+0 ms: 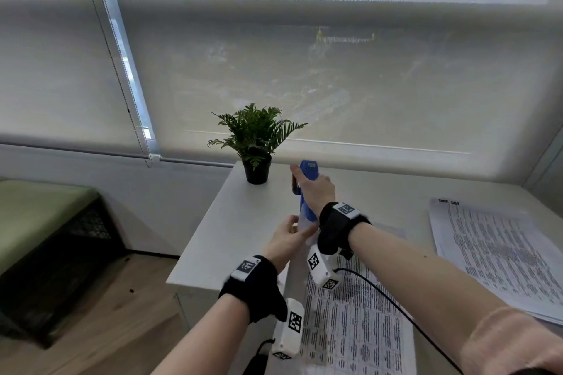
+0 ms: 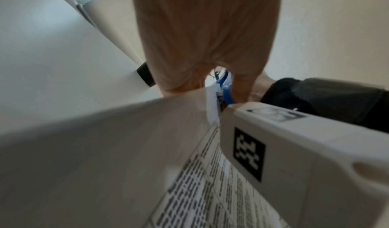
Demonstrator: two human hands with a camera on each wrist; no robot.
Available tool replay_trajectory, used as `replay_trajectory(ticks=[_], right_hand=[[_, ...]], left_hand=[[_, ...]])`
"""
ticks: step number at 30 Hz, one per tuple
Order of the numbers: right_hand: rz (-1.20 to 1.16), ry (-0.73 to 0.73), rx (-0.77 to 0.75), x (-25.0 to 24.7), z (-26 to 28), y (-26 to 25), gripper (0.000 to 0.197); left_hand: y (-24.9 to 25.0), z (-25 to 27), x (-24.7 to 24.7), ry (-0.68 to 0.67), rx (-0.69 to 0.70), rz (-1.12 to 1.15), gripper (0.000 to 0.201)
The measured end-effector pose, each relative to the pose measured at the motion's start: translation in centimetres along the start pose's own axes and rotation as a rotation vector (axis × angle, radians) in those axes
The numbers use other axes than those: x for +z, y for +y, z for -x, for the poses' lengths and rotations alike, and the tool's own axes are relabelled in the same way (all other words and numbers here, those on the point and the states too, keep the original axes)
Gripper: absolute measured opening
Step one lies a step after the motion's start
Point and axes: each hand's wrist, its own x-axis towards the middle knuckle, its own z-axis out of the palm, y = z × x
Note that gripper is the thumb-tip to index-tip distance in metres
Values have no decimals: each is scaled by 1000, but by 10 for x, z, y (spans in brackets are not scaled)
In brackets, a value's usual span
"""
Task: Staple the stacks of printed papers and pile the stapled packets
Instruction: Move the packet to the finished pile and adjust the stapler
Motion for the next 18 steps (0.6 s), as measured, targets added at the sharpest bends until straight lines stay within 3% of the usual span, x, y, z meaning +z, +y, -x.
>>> replay_trajectory(ticks=[9,13,15,18], right_hand=[[-9,33,-19,1,1,-6,46],[-25,95,-5,5,-1,-5,55],[-27,82,11,4,1,-5,54],[-29,-21,81,-1,1,-4,51]], left_hand=[[11,-11,-7,104,144,-161,35],[13,-7,-4,149,168,-160,29],[15,-4,-5,112,150,-192,32],[14,0,-9,-66,31,-197,34]])
